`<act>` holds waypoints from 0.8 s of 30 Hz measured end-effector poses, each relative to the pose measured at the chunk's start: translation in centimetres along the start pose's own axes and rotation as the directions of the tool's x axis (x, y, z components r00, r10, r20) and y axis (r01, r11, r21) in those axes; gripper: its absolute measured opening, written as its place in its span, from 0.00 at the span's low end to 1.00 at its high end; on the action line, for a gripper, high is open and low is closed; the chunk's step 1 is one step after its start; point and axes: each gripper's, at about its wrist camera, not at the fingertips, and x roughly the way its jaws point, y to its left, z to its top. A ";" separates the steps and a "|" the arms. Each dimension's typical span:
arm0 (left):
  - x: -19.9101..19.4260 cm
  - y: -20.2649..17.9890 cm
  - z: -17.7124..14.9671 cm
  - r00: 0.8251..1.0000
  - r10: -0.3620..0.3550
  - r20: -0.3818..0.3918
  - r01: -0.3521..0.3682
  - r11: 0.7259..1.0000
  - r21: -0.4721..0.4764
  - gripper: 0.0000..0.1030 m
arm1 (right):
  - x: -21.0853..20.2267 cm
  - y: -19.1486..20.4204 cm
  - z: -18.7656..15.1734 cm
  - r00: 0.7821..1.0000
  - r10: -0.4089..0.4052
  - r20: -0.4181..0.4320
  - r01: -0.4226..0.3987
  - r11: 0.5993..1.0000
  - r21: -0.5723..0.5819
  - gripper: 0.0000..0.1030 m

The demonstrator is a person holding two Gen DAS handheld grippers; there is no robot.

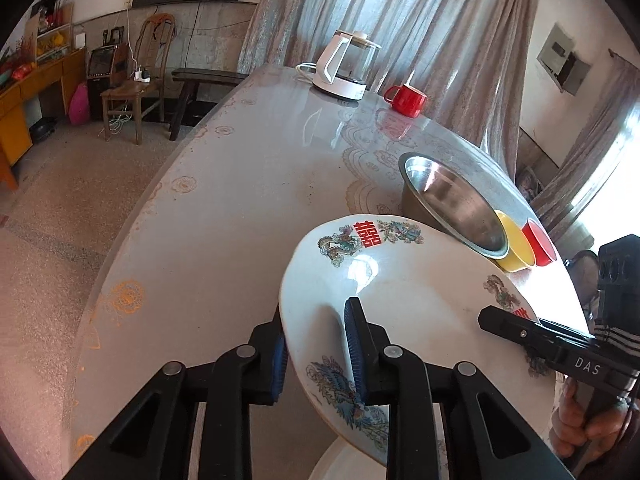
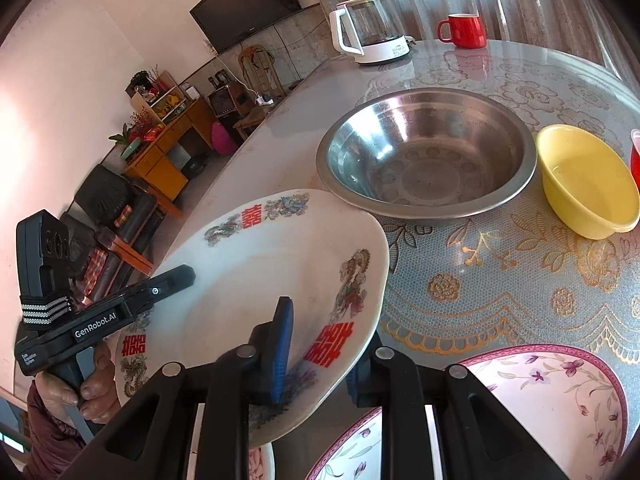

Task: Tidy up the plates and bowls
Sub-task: 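Lift the double-happiness plate with the left gripper over the purple-floral plate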

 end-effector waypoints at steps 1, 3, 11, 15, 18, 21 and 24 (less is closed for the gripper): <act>-0.4 0.1 -0.2 1.000 -0.005 0.004 0.005 1.000 -0.003 0.25 | -0.2 0.0 -0.1 1.000 0.004 0.003 -0.004 1.000 0.003 0.22; -1.3 -0.3 -0.7 1.000 -0.003 0.020 0.003 1.000 0.003 0.25 | -0.6 -0.1 -0.3 1.000 0.021 0.002 -0.021 1.000 0.012 0.22; -4.7 -3.7 -2.8 0.995 -0.058 0.079 0.055 0.997 0.048 0.25 | -3.8 -0.5 -2.1 0.997 0.058 0.042 -0.059 0.998 0.016 0.22; -5.1 -6.9 -3.8 0.990 -0.123 0.070 0.117 0.989 0.085 0.26 | -6.8 -1.8 -3.5 0.996 0.043 0.079 -0.045 0.999 0.026 0.22; -4.9 -9.5 -4.6 0.984 -0.172 0.054 0.165 0.979 0.118 0.27 | -9.1 -3.3 -4.8 0.994 0.014 0.107 -0.019 0.999 0.042 0.22; -4.4 -12.2 -5.4 0.975 -0.219 0.024 0.213 0.965 0.150 0.27 | -11.3 -5.0 -6.3 0.991 -0.021 0.128 0.012 0.997 0.074 0.22; -3.4 -14.4 -6.2 0.971 -0.237 -0.017 0.236 0.956 0.172 0.27 | -12.8 -6.8 -7.6 0.989 -0.058 0.135 0.043 0.993 0.108 0.22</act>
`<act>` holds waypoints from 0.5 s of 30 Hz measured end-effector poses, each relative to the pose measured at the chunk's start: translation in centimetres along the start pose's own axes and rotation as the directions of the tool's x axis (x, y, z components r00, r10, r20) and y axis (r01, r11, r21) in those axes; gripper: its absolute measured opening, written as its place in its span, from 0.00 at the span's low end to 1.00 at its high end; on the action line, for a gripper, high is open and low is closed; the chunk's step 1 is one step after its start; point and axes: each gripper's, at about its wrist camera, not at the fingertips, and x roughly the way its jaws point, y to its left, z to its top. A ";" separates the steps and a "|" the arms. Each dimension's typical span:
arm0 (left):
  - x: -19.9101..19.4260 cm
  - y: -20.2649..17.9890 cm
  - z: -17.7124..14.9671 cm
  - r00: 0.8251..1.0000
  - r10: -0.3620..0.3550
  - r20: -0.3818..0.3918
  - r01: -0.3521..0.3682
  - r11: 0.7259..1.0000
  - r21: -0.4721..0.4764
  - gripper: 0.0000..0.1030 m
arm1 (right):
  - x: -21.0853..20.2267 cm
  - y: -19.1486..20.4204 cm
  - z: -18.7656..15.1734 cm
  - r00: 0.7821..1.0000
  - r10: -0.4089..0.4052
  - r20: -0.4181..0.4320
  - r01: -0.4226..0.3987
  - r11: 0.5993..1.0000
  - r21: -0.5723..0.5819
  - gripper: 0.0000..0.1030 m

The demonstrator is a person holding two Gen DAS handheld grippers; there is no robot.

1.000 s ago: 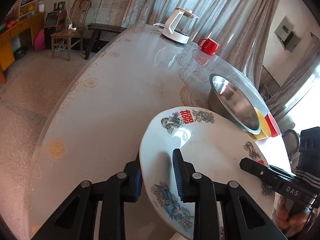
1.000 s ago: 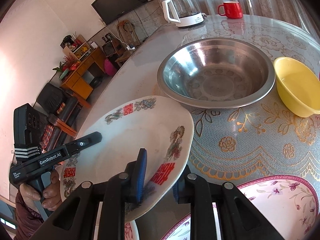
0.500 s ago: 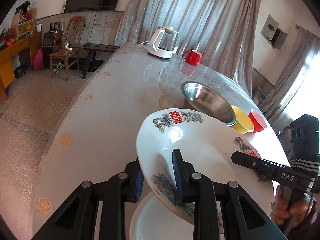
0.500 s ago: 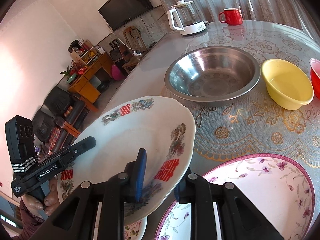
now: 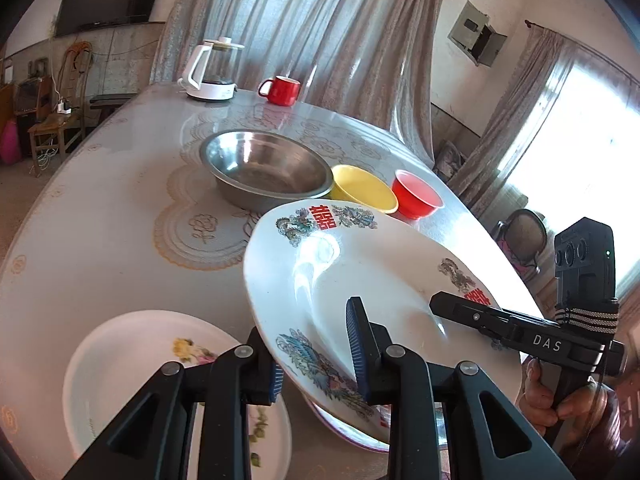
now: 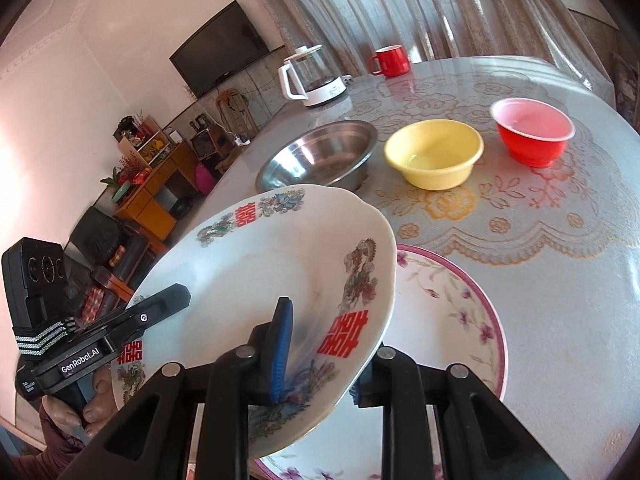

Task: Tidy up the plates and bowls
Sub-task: 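Lift the double-happiness plate with the left gripper over the purple-floral plate, then lower the double-happiness plate onto the purple-floral plate and open the left gripper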

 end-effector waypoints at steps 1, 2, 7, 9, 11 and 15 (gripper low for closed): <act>0.5 -0.6 -0.3 1.000 -0.005 -0.015 0.005 1.000 0.009 0.27 | -0.4 -0.7 -0.3 1.000 -0.009 0.000 0.009 1.000 0.011 0.22; 1.0 -1.2 -0.5 0.999 -0.009 -0.031 0.009 1.000 0.014 0.28 | -0.7 -1.3 -0.6 1.000 -0.019 -0.002 0.019 1.000 0.022 0.22; 2.9 -2.2 -1.7 0.995 -0.018 -0.096 0.019 1.000 0.017 0.28 | -1.3 -3.8 -2.3 0.998 -0.060 -0.032 0.061 0.997 0.053 0.24; 3.1 -2.3 -1.9 0.994 -0.011 -0.108 0.013 1.000 0.019 0.29 | -1.2 -4.2 -2.7 0.996 -0.072 -0.047 0.075 0.996 0.052 0.24; 3.2 -2.2 -2.1 0.993 -0.002 -0.122 0.004 1.000 0.018 0.30 | -1.0 -4.5 -3.0 0.996 -0.074 -0.054 0.077 0.995 0.056 0.24; 3.7 -2.1 -2.5 0.990 0.003 -0.142 -0.002 1.000 0.014 0.31 | -0.6 -4.6 -3.0 0.994 -0.081 -0.070 0.085 0.995 0.048 0.27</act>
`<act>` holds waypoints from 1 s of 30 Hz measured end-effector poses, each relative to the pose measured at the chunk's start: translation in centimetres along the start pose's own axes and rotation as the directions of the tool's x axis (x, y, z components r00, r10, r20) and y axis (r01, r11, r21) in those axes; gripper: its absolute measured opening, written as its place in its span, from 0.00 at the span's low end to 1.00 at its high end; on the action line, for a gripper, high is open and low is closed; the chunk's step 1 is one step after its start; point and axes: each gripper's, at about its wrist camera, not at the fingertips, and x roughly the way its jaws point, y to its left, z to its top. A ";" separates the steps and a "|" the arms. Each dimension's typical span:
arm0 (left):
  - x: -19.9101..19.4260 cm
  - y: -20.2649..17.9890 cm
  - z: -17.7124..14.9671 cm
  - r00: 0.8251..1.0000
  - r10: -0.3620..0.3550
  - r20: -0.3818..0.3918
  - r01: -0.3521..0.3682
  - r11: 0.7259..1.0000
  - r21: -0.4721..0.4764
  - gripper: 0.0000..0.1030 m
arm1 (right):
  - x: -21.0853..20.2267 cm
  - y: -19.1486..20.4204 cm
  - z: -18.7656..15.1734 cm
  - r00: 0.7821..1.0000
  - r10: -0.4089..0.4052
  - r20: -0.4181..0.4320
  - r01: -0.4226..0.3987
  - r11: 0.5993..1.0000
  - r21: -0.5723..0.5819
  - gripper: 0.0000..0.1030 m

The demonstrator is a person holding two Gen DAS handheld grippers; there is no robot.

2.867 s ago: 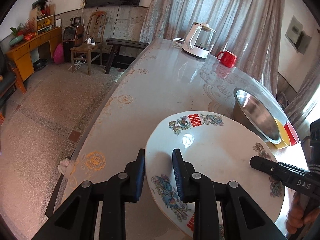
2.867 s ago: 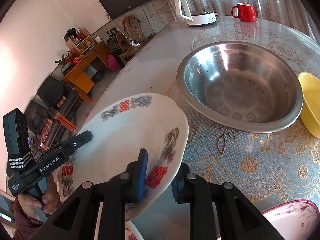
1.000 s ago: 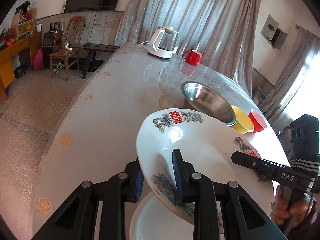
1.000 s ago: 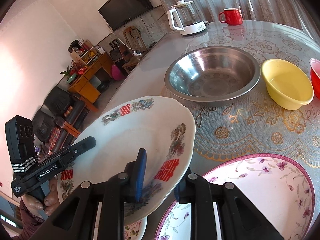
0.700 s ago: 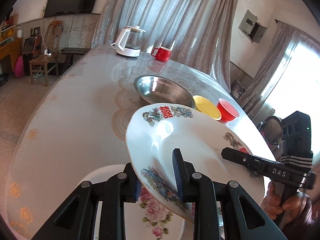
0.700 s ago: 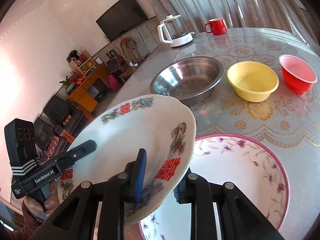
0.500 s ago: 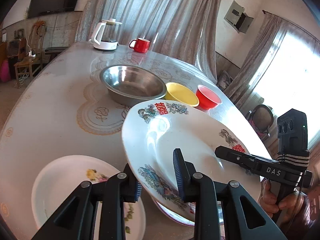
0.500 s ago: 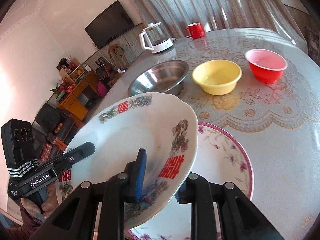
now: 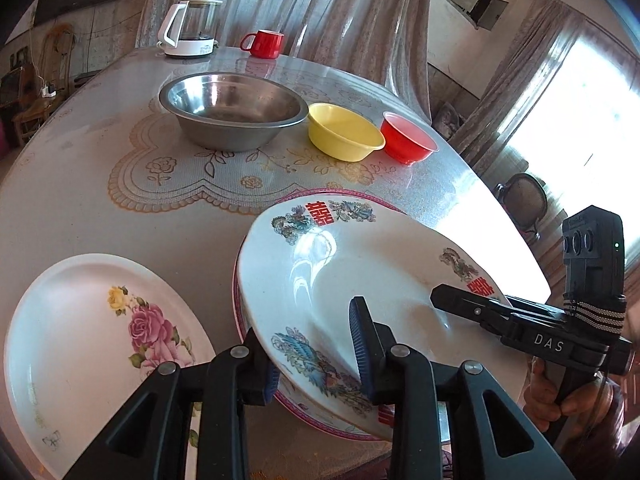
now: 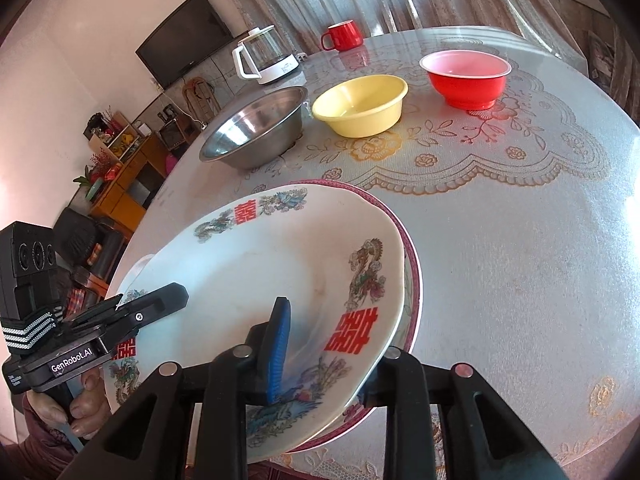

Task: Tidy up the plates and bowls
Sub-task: 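Lower the double-happiness plate onto the purple-floral plate and open the left gripper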

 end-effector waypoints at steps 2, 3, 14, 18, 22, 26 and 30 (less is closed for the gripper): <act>0.3 0.0 0.0 1.000 0.005 -0.008 -0.005 1.000 0.002 0.31 | 0.1 -0.1 -0.3 1.000 -0.004 -0.010 0.004 1.000 0.001 0.28; 0.3 -0.1 0.0 1.000 0.013 -0.006 -0.013 1.000 0.010 0.31 | 0.1 -0.2 -0.5 1.000 -0.013 -0.018 0.014 1.000 0.001 0.29; 0.0 0.7 -0.7 0.999 0.027 -0.018 -0.027 1.000 -0.012 0.31 | -0.6 -0.2 -1.3 0.996 -0.078 -0.034 0.075 0.994 -0.078 0.31; -0.5 0.6 -0.9 0.999 0.039 -0.011 -0.039 0.999 -0.006 0.31 | -1.0 -0.1 -1.5 0.997 -0.071 -0.030 0.068 0.994 -0.087 0.31; -0.7 0.4 -1.0 0.999 0.051 -0.009 -0.051 0.999 0.007 0.31 | -1.7 -0.1 -1.6 0.997 -0.078 -0.026 0.076 0.993 -0.090 0.31; -0.7 0.5 -0.9 0.999 0.048 -0.012 -0.048 0.999 0.005 0.31 | -2.1 -0.3 -1.7 0.998 -0.065 -0.019 0.063 0.994 -0.090 0.31; -0.9 0.6 -1.1 0.999 0.038 -0.009 -0.038 0.999 0.000 0.32 | -2.4 -0.1 -1.9 0.998 -0.069 -0.010 0.067 0.992 -0.103 0.31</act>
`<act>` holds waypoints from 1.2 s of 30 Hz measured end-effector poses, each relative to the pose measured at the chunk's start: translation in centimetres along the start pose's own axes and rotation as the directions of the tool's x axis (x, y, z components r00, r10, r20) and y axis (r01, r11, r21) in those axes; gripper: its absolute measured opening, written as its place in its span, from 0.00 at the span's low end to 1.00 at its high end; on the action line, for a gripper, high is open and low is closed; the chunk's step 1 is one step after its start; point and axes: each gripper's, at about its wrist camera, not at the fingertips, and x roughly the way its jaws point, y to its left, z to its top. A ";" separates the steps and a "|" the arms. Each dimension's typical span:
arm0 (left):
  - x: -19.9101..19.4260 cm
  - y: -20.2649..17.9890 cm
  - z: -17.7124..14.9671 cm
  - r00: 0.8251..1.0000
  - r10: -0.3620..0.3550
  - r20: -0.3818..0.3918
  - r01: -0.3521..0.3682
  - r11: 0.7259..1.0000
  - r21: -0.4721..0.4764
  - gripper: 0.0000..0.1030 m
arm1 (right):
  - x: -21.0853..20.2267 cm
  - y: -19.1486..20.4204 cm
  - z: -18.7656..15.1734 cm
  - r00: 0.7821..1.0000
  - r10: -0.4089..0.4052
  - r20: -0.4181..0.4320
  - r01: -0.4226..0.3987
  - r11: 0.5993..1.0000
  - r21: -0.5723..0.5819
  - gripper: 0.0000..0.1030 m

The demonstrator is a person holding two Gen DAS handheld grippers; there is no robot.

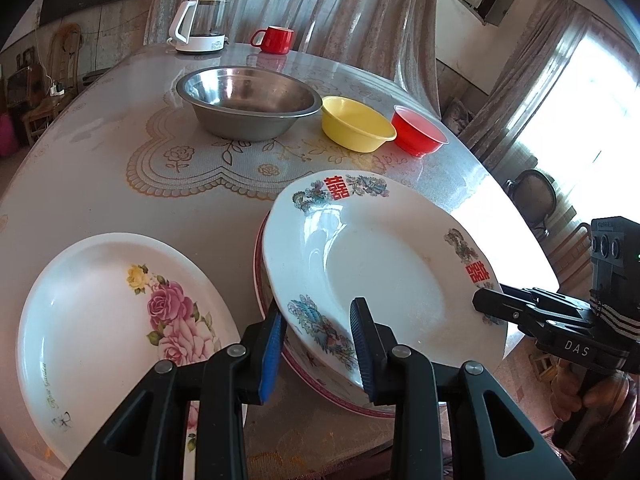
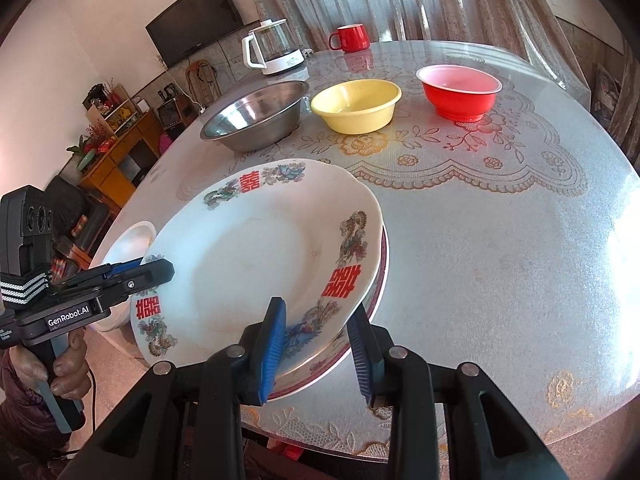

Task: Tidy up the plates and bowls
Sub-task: 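Lower the double-happiness plate onto the purple-floral plate and open the left gripper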

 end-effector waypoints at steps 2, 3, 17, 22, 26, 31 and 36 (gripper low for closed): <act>0.0 -0.1 0.0 1.000 0.007 -0.001 -0.007 1.000 0.005 0.32 | -0.1 -0.1 -0.1 1.000 0.014 0.003 -0.014 1.000 0.006 0.31; 0.0 -0.2 0.0 1.000 0.012 -0.001 -0.012 1.000 0.007 0.33 | -0.2 -0.2 -0.2 1.000 0.015 0.004 -0.015 1.000 0.008 0.31; -0.6 -0.6 0.2 0.999 0.036 0.034 -0.037 0.999 0.020 0.39 | -1.3 0.1 -0.5 0.998 -0.047 0.046 0.048 0.999 -0.022 0.32; -0.9 -0.6 0.0 0.997 0.058 0.051 -0.059 0.998 0.025 0.39 | -1.0 0.6 -0.5 0.997 -0.055 0.052 0.058 0.997 -0.049 0.31; -1.2 -0.5 -0.2 0.996 0.063 0.066 -0.065 0.997 0.031 0.39 | -0.6 0.8 -0.5 0.998 -0.055 0.040 0.057 0.997 -0.057 0.30; -1.2 -0.8 -0.5 0.993 0.083 0.082 -0.088 0.994 0.061 0.39 | -0.2 1.0 -0.8 0.998 -0.052 0.030 0.055 0.995 -0.080 0.30; -1.1 -0.9 -0.7 0.992 0.092 0.091 -0.099 0.993 0.070 0.39 | -1.0 0.6 -0.6 0.997 -0.052 0.049 0.055 0.996 -0.074 0.30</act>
